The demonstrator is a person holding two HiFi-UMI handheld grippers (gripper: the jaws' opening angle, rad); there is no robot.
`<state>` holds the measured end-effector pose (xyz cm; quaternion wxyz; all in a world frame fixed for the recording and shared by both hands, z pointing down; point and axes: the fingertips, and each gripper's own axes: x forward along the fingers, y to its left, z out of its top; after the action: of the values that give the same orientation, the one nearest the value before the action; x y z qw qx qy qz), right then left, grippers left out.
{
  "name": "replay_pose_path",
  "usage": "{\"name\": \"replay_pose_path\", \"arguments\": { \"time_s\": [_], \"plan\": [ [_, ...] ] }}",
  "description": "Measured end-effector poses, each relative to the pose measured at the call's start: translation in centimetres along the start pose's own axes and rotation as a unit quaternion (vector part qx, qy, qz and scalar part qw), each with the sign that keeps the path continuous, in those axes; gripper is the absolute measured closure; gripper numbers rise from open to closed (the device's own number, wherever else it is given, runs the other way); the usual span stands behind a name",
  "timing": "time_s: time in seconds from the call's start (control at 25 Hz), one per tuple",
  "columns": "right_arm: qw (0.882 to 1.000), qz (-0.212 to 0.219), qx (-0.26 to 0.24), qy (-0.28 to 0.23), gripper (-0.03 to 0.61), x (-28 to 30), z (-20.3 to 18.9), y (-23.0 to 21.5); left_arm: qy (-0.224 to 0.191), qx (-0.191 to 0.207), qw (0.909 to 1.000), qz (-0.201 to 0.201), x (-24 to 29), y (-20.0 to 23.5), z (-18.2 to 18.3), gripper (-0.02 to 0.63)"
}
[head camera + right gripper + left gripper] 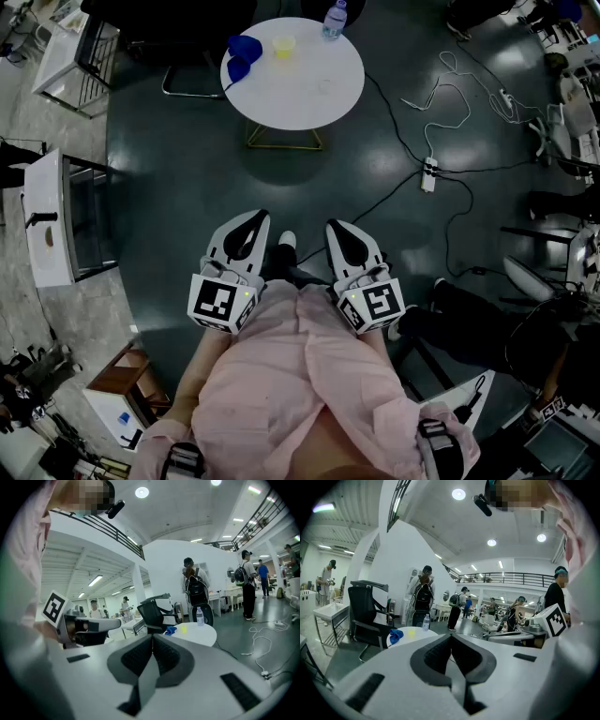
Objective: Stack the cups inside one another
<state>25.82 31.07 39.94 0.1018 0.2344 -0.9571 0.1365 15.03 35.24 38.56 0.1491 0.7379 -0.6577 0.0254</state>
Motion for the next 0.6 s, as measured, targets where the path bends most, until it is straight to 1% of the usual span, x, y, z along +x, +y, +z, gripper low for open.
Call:
{"name": "replay_pose_path", "arguments": {
  "time_s": [0.44,0.6],
  "plan": [
    [1.0,0.004,-0.01,-0.003,0.548,1.0,0.6,-0.6,-0.01,0.001,1.0,0.002,0.8,0.8,0.8,0.595],
    [1.0,0.007,-0.02,-0.003,0.548,1.5,0.9,-0.9,-0.015,-0.006,0.9998,0.007,1.1,1.2,1.0,0.595]
  ]
}}
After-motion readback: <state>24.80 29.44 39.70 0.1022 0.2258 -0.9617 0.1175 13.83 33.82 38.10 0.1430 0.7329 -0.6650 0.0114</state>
